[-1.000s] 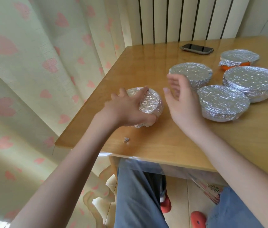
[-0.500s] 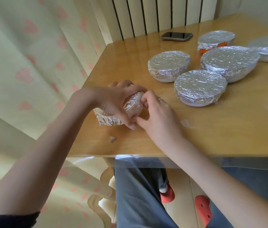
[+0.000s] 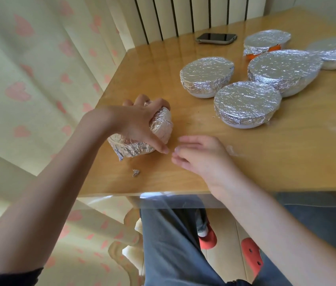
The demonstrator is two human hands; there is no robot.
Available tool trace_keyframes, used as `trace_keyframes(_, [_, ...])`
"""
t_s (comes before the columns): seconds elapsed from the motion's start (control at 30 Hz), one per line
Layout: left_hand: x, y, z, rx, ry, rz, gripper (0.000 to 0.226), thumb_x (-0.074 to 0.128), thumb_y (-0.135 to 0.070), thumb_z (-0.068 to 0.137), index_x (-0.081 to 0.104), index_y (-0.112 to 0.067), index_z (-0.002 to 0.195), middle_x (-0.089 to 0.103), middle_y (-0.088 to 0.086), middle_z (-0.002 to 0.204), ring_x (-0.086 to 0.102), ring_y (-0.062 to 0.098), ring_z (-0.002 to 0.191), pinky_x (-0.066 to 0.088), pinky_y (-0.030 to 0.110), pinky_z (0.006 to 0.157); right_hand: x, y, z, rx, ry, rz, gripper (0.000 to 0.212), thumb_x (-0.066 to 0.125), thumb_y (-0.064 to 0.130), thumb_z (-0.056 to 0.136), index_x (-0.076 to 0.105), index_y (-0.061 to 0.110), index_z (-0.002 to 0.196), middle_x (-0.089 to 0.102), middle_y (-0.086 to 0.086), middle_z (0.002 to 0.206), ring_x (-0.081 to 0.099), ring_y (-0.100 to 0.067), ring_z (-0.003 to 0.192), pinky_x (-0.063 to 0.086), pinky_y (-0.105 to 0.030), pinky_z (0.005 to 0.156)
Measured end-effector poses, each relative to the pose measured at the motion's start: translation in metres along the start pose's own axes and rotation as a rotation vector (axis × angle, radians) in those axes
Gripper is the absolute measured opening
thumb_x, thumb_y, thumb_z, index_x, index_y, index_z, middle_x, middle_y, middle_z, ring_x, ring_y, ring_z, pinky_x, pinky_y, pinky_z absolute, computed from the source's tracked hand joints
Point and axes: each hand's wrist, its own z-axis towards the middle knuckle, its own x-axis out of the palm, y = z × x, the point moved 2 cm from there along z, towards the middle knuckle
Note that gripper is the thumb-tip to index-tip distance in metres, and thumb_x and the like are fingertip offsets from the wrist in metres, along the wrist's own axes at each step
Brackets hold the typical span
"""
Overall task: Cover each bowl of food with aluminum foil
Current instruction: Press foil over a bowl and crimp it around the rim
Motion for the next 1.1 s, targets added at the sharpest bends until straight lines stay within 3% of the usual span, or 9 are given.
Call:
trace_keyframes(0.07, [-0.004, 0.001, -0.004, 0.023, 0.082, 0.012, 0.132, 0.073, -0.085, 0.031, -0.005, -0.065, 0.136, 0.002, -0.013, 0.157, 0.012, 0.03, 0.146, 0.026, 0.052, 0.113, 0.003, 0.008, 0.002, 0.176, 0.069, 0.222, 0.03, 0.06, -0.009, 0.086, 0.056, -0.005, 0.115, 0.062, -0.02, 0.111, 0.068, -0.021, 0.091, 0.055, -0.027, 0.084])
trace_keyframes(0.13, [-0.008, 0.005, -0.006, 0.049, 0.13, 0.032, 0.143, 0.077, -0.081, 0.028, -0.017, -0.068, 0.134, -0.01, -0.015, 0.16, 0.004, 0.027, 0.15, 0.02, 0.053, 0.117, 0.007, 0.016, 0.005, 0.254, 0.094, 0.36, 0.026, 0.058, -0.013, 0.084, 0.055, -0.01, 0.11, 0.061, -0.026, 0.113, 0.065, -0.029, 0.102, 0.055, -0.028, 0.081])
trace_keyframes(0.23, [-0.011, 0.01, -0.007, 0.088, 0.145, 0.045, 0.14, 0.086, -0.068, 0.034, -0.012, -0.07, 0.133, -0.002, -0.016, 0.158, 0.013, 0.025, 0.148, 0.027, 0.052, 0.115, 0.01, 0.021, 0.008, 0.344, 0.119, 0.461, 0.023, 0.059, -0.015, 0.083, 0.057, -0.004, 0.102, 0.063, -0.022, 0.101, 0.064, -0.028, 0.1, 0.059, -0.031, 0.075])
trace_keyframes(0.37, [-0.009, 0.011, -0.003, 0.11, 0.118, 0.041, 0.134, 0.086, -0.068, 0.03, -0.006, -0.074, 0.127, 0.01, -0.013, 0.152, 0.022, 0.028, 0.144, 0.032, 0.055, 0.111, 0.01, 0.021, 0.01, 0.403, 0.159, 0.47, 0.01, 0.063, -0.008, 0.083, 0.06, -0.003, 0.09, 0.066, -0.017, 0.089, 0.064, -0.023, 0.088, 0.057, -0.031, 0.073])
trace_keyframes(0.53, [-0.008, 0.011, -0.002, 0.107, 0.109, 0.061, 0.131, 0.092, -0.059, 0.041, -0.007, -0.074, 0.126, 0.009, -0.013, 0.152, 0.02, 0.028, 0.144, 0.032, 0.056, 0.111, 0.006, 0.02, 0.014, 0.393, 0.174, 0.419, 0.008, 0.066, 0.001, 0.083, 0.061, 0.003, 0.089, 0.068, -0.011, 0.084, 0.065, -0.019, 0.083, 0.055, -0.028, 0.072])
trace_keyframes(0.7, [-0.009, 0.01, -0.003, 0.103, 0.102, 0.075, 0.13, 0.092, -0.057, 0.044, -0.008, -0.073, 0.126, 0.009, -0.013, 0.152, 0.021, 0.029, 0.143, 0.032, 0.056, 0.11, 0.006, 0.02, 0.015, 0.384, 0.205, 0.371, 0.009, 0.063, -0.001, 0.085, 0.058, 0.006, 0.085, 0.068, -0.007, 0.081, 0.065, -0.014, 0.076, 0.054, -0.021, 0.066])
trace_keyframes(0.9, [-0.008, 0.01, -0.003, 0.102, 0.105, 0.068, 0.13, 0.092, -0.057, 0.044, -0.007, -0.073, 0.127, 0.007, -0.014, 0.152, 0.019, 0.029, 0.143, 0.032, 0.056, 0.11, 0.02, 0.013, 0.016, 0.215, 0.026, 0.465, 0.014, 0.059, -0.013, 0.084, 0.056, 0.0, 0.088, 0.061, -0.012, 0.085, 0.062, -0.014, 0.067, 0.057, -0.018, 0.062])
trace_keyframes(1.0, [-0.008, 0.01, -0.004, 0.104, 0.099, 0.053, 0.127, 0.092, -0.056, 0.044, -0.003, -0.072, 0.128, 0.011, -0.015, 0.15, 0.021, 0.028, 0.142, 0.033, 0.056, 0.109, 0.027, 0.008, 0.012, 0.058, -0.13, 0.335, 0.024, 0.064, -0.009, 0.083, 0.054, 0.004, 0.101, 0.063, -0.01, 0.087, 0.065, -0.009, 0.054, 0.057, -0.019, 0.062])
trace_keyframes(1.1, [-0.008, 0.009, -0.004, 0.1, 0.084, 0.039, 0.121, 0.092, -0.052, 0.048, 0.004, -0.07, 0.129, 0.016, -0.013, 0.146, 0.026, 0.028, 0.138, 0.035, 0.055, 0.107, 0.027, 0.003, 0.012, -0.1, -0.206, 0.147, 0.02, 0.067, -0.002, 0.084, 0.059, 0.008, 0.099, 0.067, -0.007, 0.086, 0.068, -0.013, 0.068, 0.059, -0.03, 0.076])
